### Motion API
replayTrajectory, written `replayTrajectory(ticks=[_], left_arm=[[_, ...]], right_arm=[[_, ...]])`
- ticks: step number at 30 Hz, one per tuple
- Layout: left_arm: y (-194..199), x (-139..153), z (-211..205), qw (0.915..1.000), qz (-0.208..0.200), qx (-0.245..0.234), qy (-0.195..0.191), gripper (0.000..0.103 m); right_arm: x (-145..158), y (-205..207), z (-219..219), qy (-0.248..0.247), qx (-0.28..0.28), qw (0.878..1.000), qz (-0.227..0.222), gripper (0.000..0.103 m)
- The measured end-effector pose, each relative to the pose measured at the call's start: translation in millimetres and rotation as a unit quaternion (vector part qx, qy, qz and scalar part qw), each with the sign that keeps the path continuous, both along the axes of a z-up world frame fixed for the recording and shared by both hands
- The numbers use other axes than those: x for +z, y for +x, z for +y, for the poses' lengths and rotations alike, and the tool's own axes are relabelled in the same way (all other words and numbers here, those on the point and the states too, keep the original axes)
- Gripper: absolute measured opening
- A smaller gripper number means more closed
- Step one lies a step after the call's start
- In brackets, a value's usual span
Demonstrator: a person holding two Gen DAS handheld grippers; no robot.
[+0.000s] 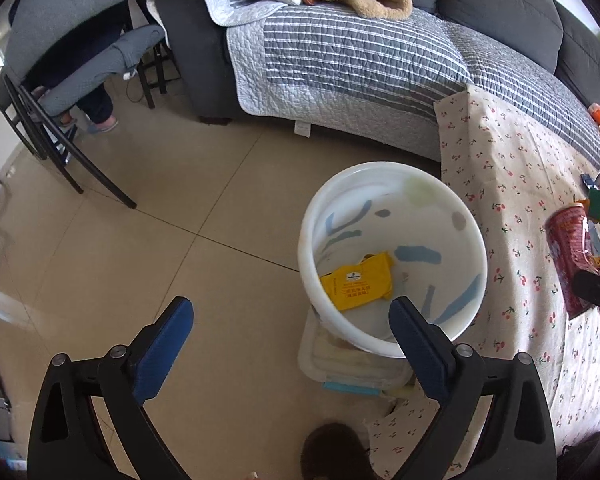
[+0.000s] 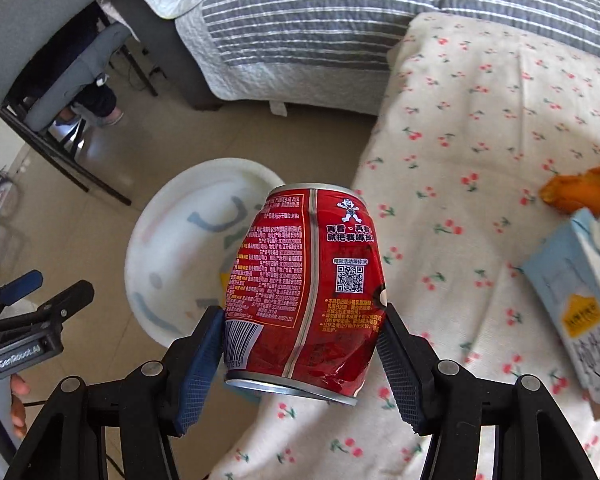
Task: Collect trash
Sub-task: 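Carry the red can in the right tool over the white bin and release it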
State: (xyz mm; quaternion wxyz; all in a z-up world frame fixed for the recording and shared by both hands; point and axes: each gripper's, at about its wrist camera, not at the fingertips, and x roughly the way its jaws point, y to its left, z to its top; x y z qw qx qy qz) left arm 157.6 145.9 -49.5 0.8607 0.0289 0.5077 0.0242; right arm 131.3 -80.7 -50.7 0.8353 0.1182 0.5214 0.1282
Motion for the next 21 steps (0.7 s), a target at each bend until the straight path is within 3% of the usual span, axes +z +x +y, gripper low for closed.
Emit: replayTrajectory(ticks=[11,15,17,21], left_arm=[[1,-8,29,0.9999,0.011,0.009,0.001,0.102],[2,-11,34,0.9998,0.015,0.014,-0.001,0.102],[2,-12,35,0.9998,0.015,0.014,-0.001,0.102],[1,-11,33,0.9998,0.015,0.013,0.000,0.102]], right_arm=[[-42,40,54,0.007,0.017,1.000,0.008,0.066],[-41,39,55,0.017,0.012,1.000,0.008,0.070],[-35,37,53,0.015,0.008,1.000,-0.002,0.079],[-22,30,46,0.003,-0.001,1.000,-0.018,0.080]])
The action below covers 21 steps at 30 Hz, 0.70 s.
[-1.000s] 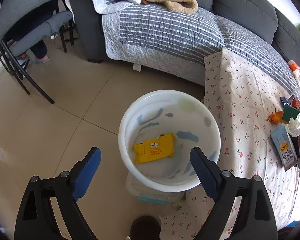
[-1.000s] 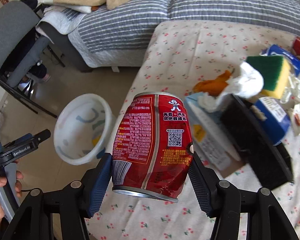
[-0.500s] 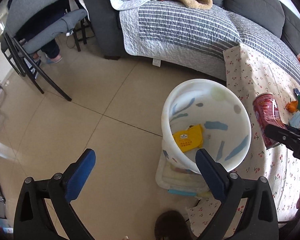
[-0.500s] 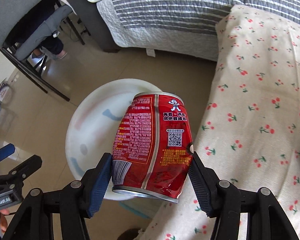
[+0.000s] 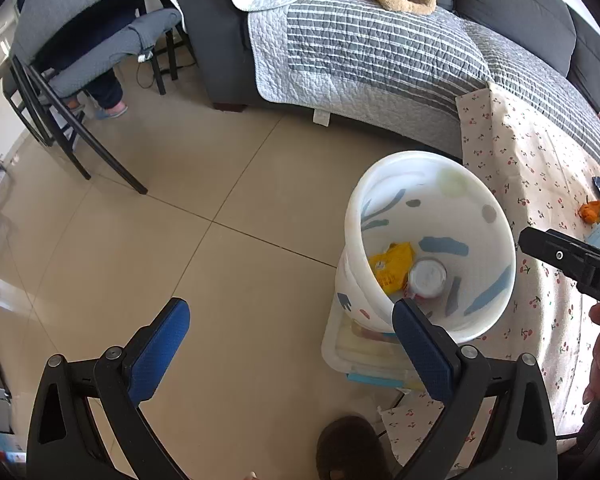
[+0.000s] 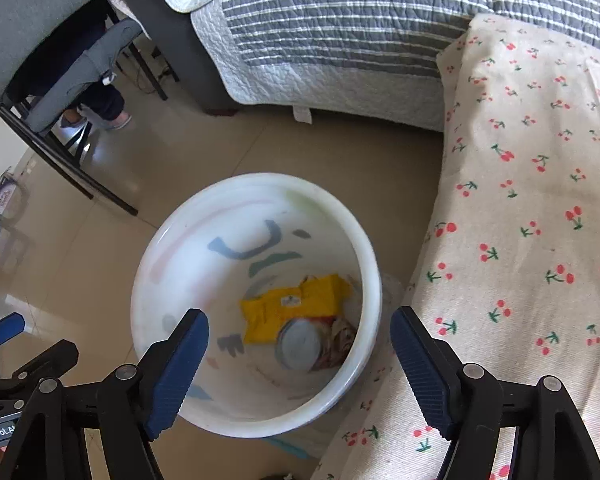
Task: Collect trash
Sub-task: 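Carry the red can in the right tool over the white bin and release it, then move both tools back to the table toward the tissue and sponge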
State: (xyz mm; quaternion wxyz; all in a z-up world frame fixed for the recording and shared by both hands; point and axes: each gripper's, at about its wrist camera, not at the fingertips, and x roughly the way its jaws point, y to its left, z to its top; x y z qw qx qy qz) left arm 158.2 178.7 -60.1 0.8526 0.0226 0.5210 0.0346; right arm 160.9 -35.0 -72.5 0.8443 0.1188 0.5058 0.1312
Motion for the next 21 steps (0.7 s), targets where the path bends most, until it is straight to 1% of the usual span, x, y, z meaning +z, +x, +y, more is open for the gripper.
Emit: replayTrajectory(ticks=[5,11,16,21], left_arm=[[-2,3,-8,1.0000,0.000,-0.007,0.002,0.102],[-3,9,-32,0.9996,-0.002,-0.029,0.003,0.102],[-3,17,-66,0.9984,-0.003,-0.057,-0.003,0.102],[-2,26,-117,0.9955,-0.008,-0.094,-0.006,0.102]], right_arm=[[16,-12,-23,-0.022,-0.018,1.000,0.000,0.082],[47,-37,-71,-0.045,-0.041,0.998,-0.017,0.085],[70,-65,-122,-0.061,-0.066,0.995,-0.035,0.088],[91,-91,-181,-0.059,-0.113,0.991,-0.042,0.090]])
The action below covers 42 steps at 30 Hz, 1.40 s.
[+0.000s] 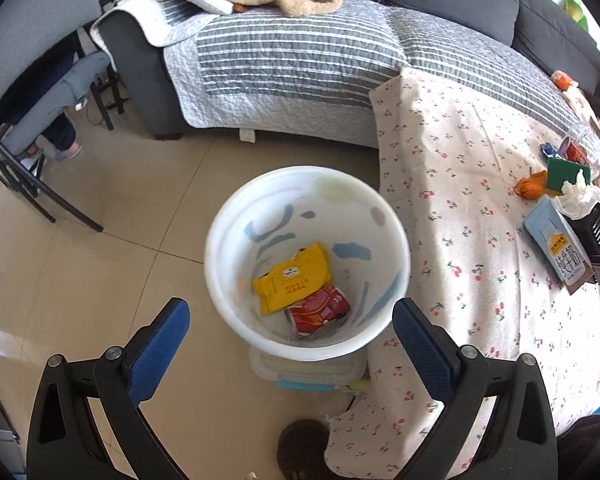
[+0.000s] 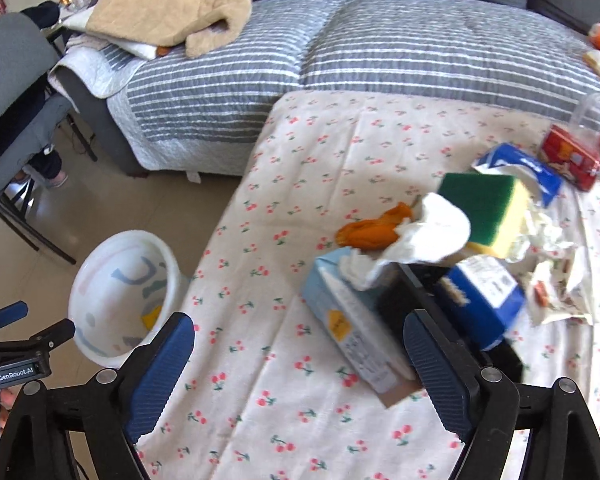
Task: Collect trash
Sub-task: 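Move both tools back to the table toward the tissue and sponge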
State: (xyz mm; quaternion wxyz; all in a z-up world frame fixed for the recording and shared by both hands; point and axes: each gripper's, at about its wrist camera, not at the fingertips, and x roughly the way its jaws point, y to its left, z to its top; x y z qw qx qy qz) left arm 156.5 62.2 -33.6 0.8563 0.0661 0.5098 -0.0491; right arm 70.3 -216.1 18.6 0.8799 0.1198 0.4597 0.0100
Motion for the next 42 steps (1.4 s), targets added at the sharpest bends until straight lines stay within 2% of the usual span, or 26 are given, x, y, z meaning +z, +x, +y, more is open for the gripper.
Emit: replayTrajectory(ticks=[5,10,17,26,30,34,36,40,42], left_arm=[[-7,7,-61,0.9983,-0.009,-0.056,0.010,0.102],[-11,8,-118,0.9949,0.002,-0.101,0.005,0.102],[-17,10,-187,0.9890,0.023,-0.143,-0.027,0.102],[-1,32,-247,0.9826,-0.010,-0.168,-0.078,0.100],[14,35,-268,0.9755,-0.005,-0.184,-0.120,0.087],[28,26,-290,0.9727,0.007,-0.190,-0.134,0.074],[35,16,-298,0.9718,0.022,-0.191,-0.136,0.062],[48,0,-306,0.9732,0.036,-0.179,-0.140,0.047],[53,-5,-306,0.9730,0.043,-0.170,-0.151,0.029]], right_arm=[[7,-25,-56,-0.005,-0.050,0.999,0.003,0.092],[1,-45,-98,-0.002,-0.088,0.996,0.026,0.092],[-5,-62,-134,0.001,-0.115,0.992,0.047,0.092],[-14,-79,-169,0.008,-0.152,0.986,0.066,0.092],[-17,-82,-184,0.015,-0.169,0.983,0.072,0.092],[-23,-83,-194,0.018,-0.180,0.980,0.081,0.092],[-27,-83,-198,0.019,-0.184,0.979,0.086,0.092],[-32,-83,-205,0.024,-0.192,0.977,0.093,0.092],[-33,-83,-206,0.026,-0.194,0.976,0.094,0.092]])
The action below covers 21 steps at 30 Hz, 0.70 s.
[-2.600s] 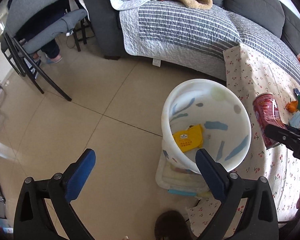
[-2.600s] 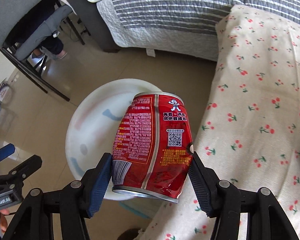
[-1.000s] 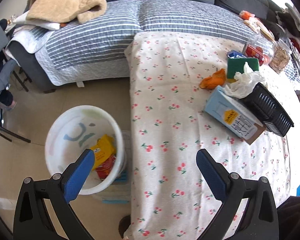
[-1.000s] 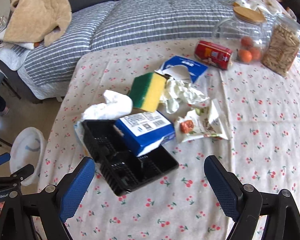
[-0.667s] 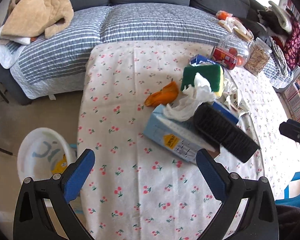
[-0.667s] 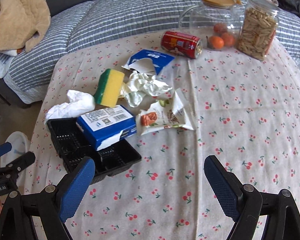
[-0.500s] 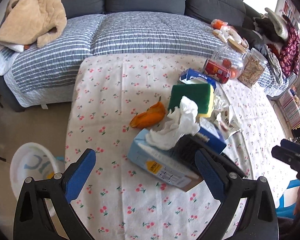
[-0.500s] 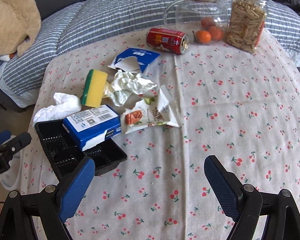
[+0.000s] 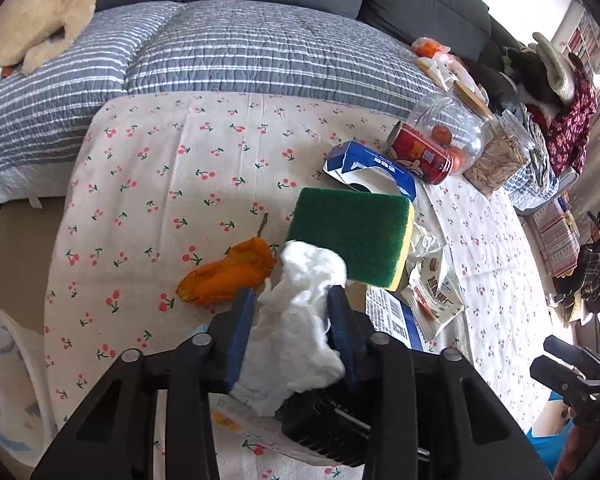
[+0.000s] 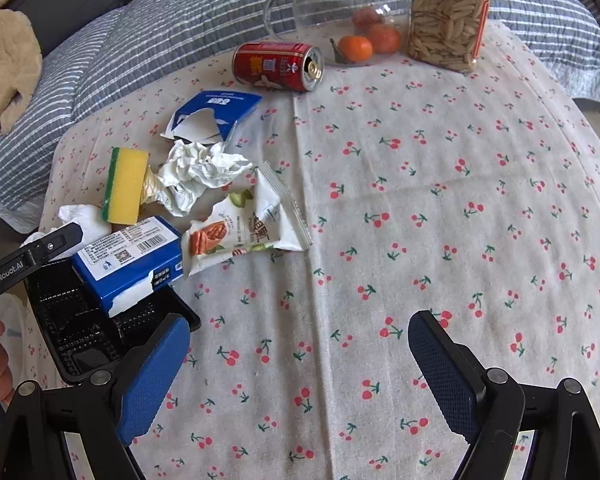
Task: Collect trash
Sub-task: 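Grasp the white tissue with the left tool while the right tool grasps the green-yellow sponge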
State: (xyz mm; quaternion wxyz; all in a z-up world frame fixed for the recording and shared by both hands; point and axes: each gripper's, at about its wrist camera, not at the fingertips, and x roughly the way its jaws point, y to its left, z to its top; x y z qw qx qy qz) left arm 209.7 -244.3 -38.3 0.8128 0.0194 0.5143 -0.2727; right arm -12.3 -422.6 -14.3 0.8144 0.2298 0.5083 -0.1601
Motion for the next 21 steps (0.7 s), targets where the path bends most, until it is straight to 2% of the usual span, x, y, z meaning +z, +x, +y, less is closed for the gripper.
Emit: replayTrajectory(ticks=[1,2,3,6,12,16,21], left_arm=[[1,-1,0,1.0000,0.003,0.003,-0.005,0.025],[2,-2,-1,0.9999,0.004,0.005,-0.008,0.014],[2,-2,-1,0.9999,0.003,0.005,-0.009,0.008],[-2,6,2,0.9999,-0.009,0.007,-0.011,0.004],[-10,32,29,0.9983,-0.033,0.028,-0.038,0.002],[-11,50,54,0.9957,-0.069,0.051,-0.034,0.002],[-8,56,77,0.9942,-0.082,0.063,-0.029,0.002]], right_arm=[[-1,0,0,0.001,0.000,1.000,0.001,0.092],[-1,1,1,0.001,0.000,1.000,0.001,0.092],[-2,2,2,0.002,0.002,1.000,0.002,0.092],[-3,6,5,0.004,0.007,1.000,0.003,0.092],[-2,29,17,-0.001,0.021,1.000,0.013,0.092],[7,59,24,-0.007,0.044,0.999,-0.002,0.092],[9,112,34,0.016,0.063,0.998,-0.013,0.092]])
